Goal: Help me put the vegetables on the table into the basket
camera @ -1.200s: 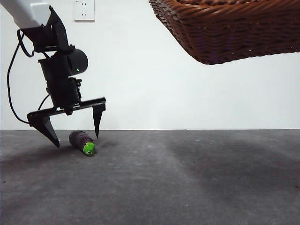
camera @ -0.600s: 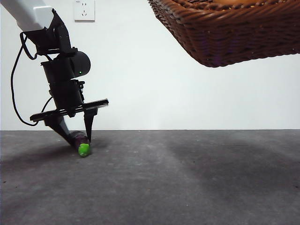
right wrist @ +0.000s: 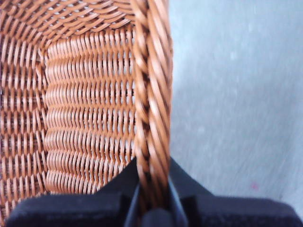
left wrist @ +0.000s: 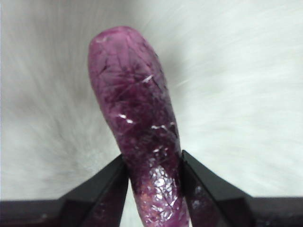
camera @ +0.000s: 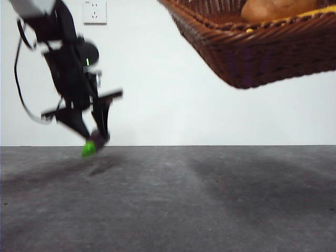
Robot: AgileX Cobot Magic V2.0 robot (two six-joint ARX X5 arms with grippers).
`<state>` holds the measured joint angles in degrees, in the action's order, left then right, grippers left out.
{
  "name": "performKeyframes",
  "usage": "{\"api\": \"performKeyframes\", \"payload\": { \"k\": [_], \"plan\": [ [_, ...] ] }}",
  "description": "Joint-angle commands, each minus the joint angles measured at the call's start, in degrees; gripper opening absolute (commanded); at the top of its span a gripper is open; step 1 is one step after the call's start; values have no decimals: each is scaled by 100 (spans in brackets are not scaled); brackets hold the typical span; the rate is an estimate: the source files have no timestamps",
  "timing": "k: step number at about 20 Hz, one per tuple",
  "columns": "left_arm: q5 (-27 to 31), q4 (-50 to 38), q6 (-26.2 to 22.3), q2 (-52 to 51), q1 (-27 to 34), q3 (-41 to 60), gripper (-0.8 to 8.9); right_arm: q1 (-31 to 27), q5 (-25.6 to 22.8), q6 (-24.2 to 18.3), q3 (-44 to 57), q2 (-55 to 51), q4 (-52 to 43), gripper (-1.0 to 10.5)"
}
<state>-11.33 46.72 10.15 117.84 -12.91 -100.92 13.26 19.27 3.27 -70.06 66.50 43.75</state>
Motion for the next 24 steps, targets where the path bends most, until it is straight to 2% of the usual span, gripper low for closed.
{"api": "performKeyframes", "payload": {
  "k": [1, 4, 6, 10, 12, 14, 16, 18, 22, 24],
  "plan": [
    [-389, -59, -595, -754, -13, -9, -7, 17, -2, 302, -4, 358, -116, -12],
    [-920, -31, -883, -1622, -13, -2, -7, 24, -17, 590, -2, 962, -343, -12],
    [-1062, 7, -1049, -2164, -13, 2, -7, 26, -11, 750, -2, 1368, -426, -12],
    [-1744, 315, -1204, -2916, -13, 74, -7, 44, 317, 1117, -2, 1902, -756, -12],
    [-2135, 282, -1207, -3252, -111, 518, -7, 142, 323, 1283, -2, 2026, -949, -12],
    [-2273, -223, -911, -3598, -402, 1467, -7, 190, 330, 1342, -2, 2070, -1051, -12],
    [-2500, -1104, -315, -3873, -741, 2520, -7, 293, 317, 1366, -2, 2076, -1078, -12],
    [-2507, -1832, 205, -3943, -1196, 3101, -7, 372, 304, 1447, -2, 2146, -1106, -12],
    [-1899, -2710, 925, -3895, -1856, 3268, -7, 638, 297, 1569, 2, 2503, -1283, -12],
    [-1427, -2691, 907, -3884, -1856, 3268, -7, 774, 304, 1696, 4, 2614, -1480, -12]
  ]
}}
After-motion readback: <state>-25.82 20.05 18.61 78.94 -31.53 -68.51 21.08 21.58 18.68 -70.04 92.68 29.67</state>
